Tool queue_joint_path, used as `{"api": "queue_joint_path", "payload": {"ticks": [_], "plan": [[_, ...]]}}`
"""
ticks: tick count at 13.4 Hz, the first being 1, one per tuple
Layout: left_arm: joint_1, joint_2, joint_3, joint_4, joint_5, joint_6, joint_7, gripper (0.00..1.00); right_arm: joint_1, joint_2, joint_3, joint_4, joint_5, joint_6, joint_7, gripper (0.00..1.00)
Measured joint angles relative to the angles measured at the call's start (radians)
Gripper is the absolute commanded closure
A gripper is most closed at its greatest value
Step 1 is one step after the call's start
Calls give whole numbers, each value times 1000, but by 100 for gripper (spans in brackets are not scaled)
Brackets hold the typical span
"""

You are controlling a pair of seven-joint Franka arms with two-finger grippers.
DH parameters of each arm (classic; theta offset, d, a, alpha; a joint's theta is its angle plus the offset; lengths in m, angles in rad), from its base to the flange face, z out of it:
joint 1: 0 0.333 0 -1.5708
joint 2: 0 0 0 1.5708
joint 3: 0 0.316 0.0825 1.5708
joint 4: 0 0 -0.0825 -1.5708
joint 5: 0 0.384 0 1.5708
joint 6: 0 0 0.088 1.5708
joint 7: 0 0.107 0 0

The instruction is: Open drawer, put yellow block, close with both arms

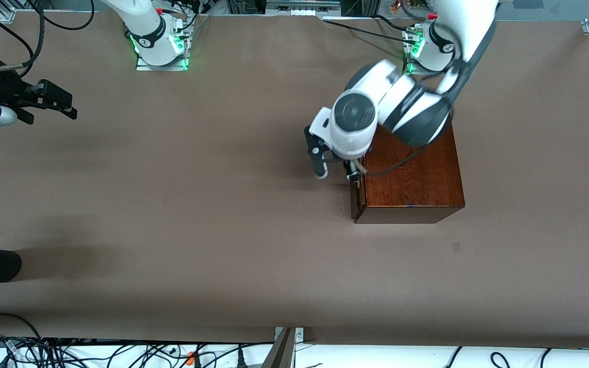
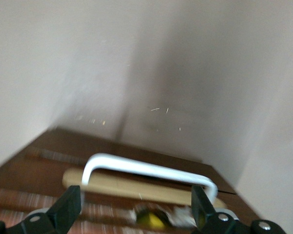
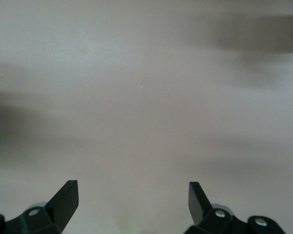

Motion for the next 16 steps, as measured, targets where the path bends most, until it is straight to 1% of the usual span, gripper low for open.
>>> {"api": "queue_joint_path", "payload": {"ticks": [2,3,5,7,9,11,12,14,16], "plan": [[3,-94,2,17,-1,-84,-215,0,0,0,-1,0,0,0,0,0],[9,-129,7,29,-1,-135,-293,0,0,0,-1,0,0,0,0,0],[33,-167,38,64,-1,-217,-373,0,0,0,-1,0,0,0,0,0],[65,-202,120,96,-1,-239,-388,0,0,0,-2,0,0,0,0,0],[119,-261,200,97,-4,-223,-388,0,0,0,-2,0,0,0,0,0],[205,-320,238,69,-41,-212,-388,0,0,0,-2,0,0,0,0,0],[229,-350,275,40,-72,-211,-388,0,0,0,-2,0,0,0,0,0],[244,-403,354,-37,-107,-187,-387,0,0,0,-2,0,0,0,0,0],[245,-430,393,-90,-108,-143,-387,0,0,0,-2,0,0,0,0,0]]}}
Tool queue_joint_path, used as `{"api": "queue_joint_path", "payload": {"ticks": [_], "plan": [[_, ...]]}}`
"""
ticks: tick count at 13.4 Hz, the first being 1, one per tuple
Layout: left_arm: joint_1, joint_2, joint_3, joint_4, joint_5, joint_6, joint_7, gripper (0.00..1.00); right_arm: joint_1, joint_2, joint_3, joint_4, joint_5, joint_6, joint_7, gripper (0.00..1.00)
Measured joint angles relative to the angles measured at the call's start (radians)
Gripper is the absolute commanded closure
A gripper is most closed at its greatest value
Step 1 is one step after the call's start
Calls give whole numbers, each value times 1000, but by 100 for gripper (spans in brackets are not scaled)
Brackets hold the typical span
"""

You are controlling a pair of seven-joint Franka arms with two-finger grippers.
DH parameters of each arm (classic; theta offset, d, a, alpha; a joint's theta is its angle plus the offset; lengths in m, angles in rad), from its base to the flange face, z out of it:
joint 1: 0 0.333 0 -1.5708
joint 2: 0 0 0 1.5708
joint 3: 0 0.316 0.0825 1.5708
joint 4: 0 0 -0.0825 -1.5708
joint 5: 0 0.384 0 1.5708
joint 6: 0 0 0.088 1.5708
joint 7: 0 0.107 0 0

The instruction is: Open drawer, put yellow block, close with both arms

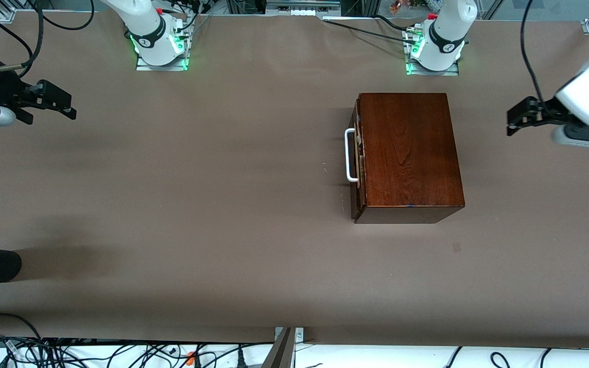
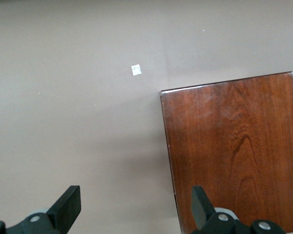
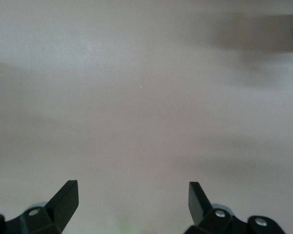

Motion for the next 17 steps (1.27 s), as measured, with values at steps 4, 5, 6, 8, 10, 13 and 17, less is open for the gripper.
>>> {"api": "queue_joint_path", "payload": {"ticks": [4,5,6,8,10,13,17], "plan": [[-10,-31,1,-105,0,103,-4,0,0,0,0,0,0,0,0,0],[-14,-37,1,-116,0,104,-6,0,0,0,0,0,0,0,0,0],[-19,-40,1,-119,0,102,-7,0,0,0,0,0,0,0,0,0],[-22,-40,-1,-119,0,101,-8,0,0,0,0,0,0,0,0,0],[-22,-40,-1,-119,0,101,-8,0,0,0,0,0,0,0,0,0],[-22,-40,-1,-119,0,92,-9,0,0,0,0,0,0,0,0,0],[-21,-38,0,-119,0,84,-10,0,0,0,0,0,0,0,0,0]]}}
